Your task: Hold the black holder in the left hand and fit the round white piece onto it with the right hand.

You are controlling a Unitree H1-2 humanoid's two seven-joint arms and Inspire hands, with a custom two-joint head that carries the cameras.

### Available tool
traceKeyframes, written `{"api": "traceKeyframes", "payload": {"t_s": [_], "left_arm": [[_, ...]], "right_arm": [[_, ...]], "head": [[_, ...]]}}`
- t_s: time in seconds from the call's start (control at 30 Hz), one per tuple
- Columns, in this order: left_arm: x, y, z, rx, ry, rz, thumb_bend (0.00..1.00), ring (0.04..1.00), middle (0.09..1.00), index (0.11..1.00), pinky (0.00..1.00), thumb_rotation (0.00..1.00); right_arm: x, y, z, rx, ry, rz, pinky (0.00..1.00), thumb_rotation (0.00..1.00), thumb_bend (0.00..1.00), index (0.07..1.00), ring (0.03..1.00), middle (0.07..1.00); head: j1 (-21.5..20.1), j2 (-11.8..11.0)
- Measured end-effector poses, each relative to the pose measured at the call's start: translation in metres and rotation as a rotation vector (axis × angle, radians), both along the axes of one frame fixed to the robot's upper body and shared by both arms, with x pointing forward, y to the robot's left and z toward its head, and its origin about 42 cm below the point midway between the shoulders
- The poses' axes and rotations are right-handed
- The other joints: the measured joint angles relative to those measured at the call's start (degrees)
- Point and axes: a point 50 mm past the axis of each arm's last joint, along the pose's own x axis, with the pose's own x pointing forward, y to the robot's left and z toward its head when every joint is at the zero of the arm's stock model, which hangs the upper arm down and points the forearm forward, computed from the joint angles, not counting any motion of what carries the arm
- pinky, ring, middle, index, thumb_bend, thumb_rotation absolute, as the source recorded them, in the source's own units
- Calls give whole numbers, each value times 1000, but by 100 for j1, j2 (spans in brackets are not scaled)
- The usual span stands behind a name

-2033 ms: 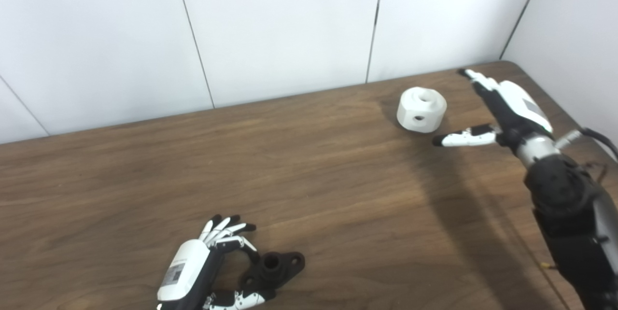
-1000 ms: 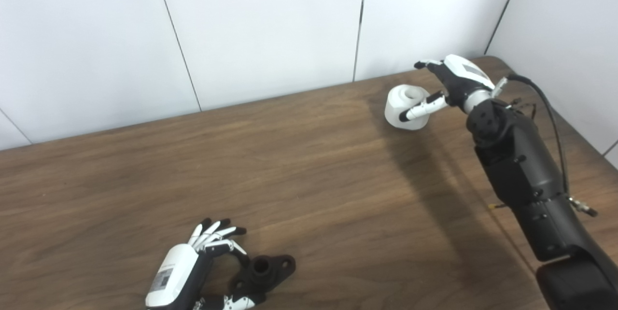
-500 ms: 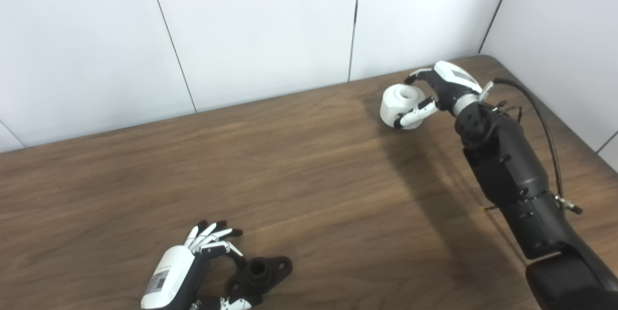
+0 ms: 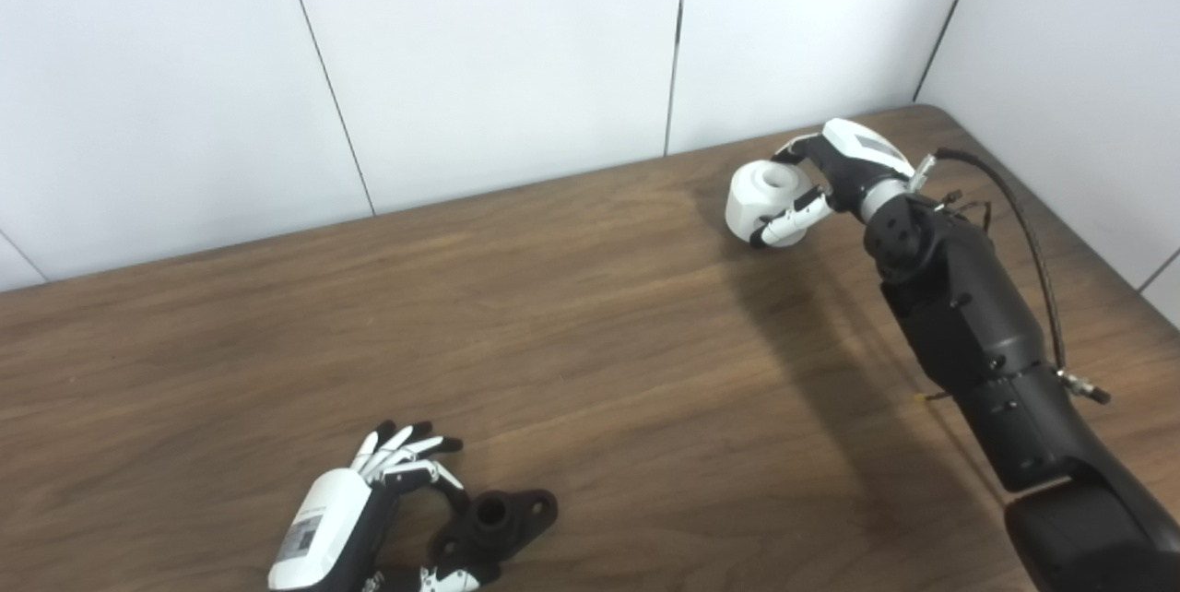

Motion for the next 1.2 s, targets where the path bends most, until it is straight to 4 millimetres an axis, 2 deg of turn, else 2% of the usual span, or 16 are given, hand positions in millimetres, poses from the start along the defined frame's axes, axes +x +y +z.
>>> {"api": "traceKeyframes", "payload": {"t_s": [0.3, 0.73, 0.8, 0.87, 0.93, 1.2], "left_arm": [[0, 0, 0, 0, 0, 1, 521, 913, 819, 485, 1000, 46], [-2, 2, 1, 1, 2, 8, 521, 919, 823, 485, 1000, 46], [-2, 2, 1, 2, 4, 7, 521, 919, 823, 485, 1000, 46], [-2, 2, 1, 2, 4, 7, 521, 919, 823, 485, 1000, 46], [-2, 2, 1, 2, 4, 8, 521, 919, 823, 485, 1000, 46], [-2, 2, 2, 4, 5, 8, 521, 918, 824, 485, 1000, 46]], "right_arm": [[0, 0, 1, 8, -3, 6, 871, 268, 761, 714, 970, 844], [2, 3, 2, 11, -6, 21, 854, 215, 701, 665, 961, 838], [2, 2, 3, -2, -3, 24, 839, 194, 692, 622, 955, 832], [2, 0, 4, -14, -1, 26, 823, 160, 562, 524, 957, 853], [2, 1, 4, -24, 0, 31, 822, 152, 531, 502, 957, 860], [2, 2, 5, -63, -9, 52, 838, 143, 516, 490, 952, 859]], "head": [[44, 26], [53, 79], [53, 79], [53, 79], [53, 79], [79, 114]]}}
